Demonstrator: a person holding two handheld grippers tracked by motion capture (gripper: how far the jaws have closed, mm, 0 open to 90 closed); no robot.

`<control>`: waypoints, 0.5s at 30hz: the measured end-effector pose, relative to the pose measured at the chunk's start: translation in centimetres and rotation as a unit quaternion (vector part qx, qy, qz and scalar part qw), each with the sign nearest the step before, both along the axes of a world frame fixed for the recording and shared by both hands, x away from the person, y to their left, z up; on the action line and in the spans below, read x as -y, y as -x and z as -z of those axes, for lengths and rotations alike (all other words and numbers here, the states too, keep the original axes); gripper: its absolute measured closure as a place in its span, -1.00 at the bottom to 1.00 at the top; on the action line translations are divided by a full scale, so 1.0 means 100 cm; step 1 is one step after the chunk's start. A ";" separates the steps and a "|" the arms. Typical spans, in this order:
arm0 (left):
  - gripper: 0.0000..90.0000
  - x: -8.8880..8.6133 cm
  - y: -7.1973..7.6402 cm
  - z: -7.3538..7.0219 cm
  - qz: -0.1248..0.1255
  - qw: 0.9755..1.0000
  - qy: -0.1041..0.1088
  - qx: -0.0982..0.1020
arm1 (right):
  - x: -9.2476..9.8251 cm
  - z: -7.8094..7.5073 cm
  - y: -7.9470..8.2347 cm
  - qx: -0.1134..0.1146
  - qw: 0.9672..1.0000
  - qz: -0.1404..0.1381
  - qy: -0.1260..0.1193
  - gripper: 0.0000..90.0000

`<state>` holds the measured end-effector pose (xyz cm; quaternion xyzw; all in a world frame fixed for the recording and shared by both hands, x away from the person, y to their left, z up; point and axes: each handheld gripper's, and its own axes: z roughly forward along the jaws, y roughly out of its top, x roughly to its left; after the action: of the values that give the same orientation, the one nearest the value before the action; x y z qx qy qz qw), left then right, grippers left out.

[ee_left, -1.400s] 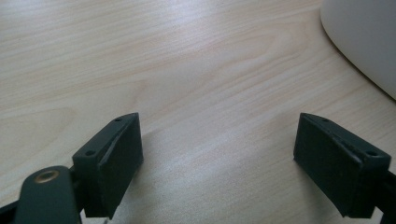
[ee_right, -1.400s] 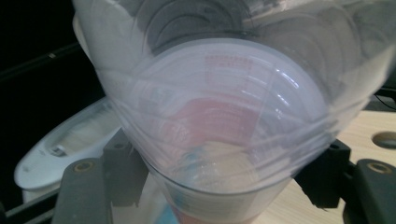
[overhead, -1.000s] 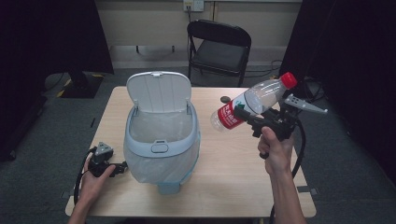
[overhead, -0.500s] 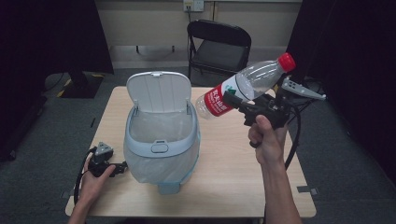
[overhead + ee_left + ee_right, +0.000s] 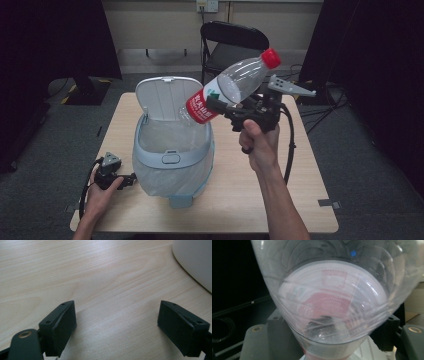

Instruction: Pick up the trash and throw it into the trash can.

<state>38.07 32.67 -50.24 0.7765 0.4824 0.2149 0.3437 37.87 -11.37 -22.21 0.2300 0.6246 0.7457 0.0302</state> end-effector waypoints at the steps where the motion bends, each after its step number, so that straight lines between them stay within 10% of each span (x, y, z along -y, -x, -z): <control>1: -0.67 0.000 0.000 0.000 0.000 1.000 0.000 0.000 | -0.005 0.002 -0.001 -0.001 1.000 -0.004 0.008 -0.37; 15: -0.67 0.000 0.000 0.000 0.000 1.000 0.000 0.000 | -0.057 0.034 -0.011 -0.012 0.991 -0.005 0.134 -0.42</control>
<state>38.07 32.67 -50.24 0.7766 0.4823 0.2148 0.3437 39.01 -5.65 -25.60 0.2293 0.7206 0.6524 0.0499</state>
